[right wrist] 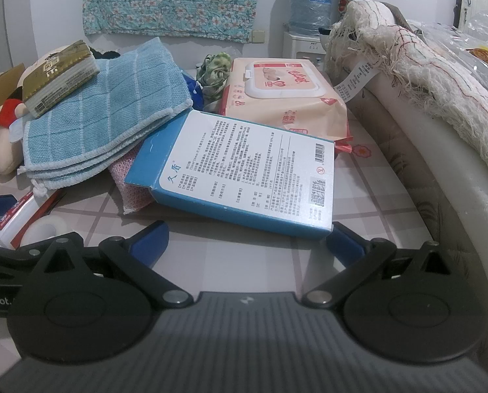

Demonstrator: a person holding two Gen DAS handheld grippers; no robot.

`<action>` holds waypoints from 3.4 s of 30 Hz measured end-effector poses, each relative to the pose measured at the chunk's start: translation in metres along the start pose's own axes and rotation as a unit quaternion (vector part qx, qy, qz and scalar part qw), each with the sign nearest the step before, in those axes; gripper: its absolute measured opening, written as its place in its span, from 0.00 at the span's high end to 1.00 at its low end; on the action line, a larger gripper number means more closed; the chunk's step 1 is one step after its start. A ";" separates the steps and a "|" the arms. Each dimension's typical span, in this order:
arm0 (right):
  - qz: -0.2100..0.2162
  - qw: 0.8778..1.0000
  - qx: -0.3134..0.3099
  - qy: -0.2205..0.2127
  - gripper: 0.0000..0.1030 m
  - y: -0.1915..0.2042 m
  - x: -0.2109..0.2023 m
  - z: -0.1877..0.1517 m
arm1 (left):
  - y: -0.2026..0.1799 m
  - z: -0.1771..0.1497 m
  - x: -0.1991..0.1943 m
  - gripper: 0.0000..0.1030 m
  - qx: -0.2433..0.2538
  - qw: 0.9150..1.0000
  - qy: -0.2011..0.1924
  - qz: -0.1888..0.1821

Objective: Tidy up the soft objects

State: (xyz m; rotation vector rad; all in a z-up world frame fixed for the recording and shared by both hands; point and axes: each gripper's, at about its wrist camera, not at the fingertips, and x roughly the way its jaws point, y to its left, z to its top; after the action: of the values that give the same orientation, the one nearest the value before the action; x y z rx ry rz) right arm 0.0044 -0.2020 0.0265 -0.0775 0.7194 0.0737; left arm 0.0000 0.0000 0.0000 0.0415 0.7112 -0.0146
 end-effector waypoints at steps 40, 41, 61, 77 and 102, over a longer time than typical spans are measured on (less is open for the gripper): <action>0.000 1.000 0.000 0.000 0.01 0.000 0.000 0.000 | 0.000 0.000 0.000 0.00 0.000 1.000 0.000 0.000; 0.000 1.000 0.000 0.000 0.01 0.000 0.000 0.000 | 0.000 0.000 0.000 0.00 0.000 1.000 0.000 0.000; 0.000 1.000 0.001 0.000 0.01 0.000 0.000 0.000 | 0.000 0.000 0.000 0.00 0.000 1.000 0.000 0.000; 0.000 1.000 0.001 -0.001 0.01 0.000 0.000 0.000 | 0.000 0.000 0.000 0.00 0.000 1.000 0.000 0.000; 0.005 1.000 -0.001 0.002 0.01 -0.001 0.001 0.001 | -0.004 0.000 0.000 0.00 0.002 1.000 0.000 0.001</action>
State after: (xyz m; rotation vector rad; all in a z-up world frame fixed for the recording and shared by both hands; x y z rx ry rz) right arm 0.0061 -0.2027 0.0262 -0.0761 0.7230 0.0837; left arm 0.0003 -0.0037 0.0000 0.0462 0.7117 -0.0137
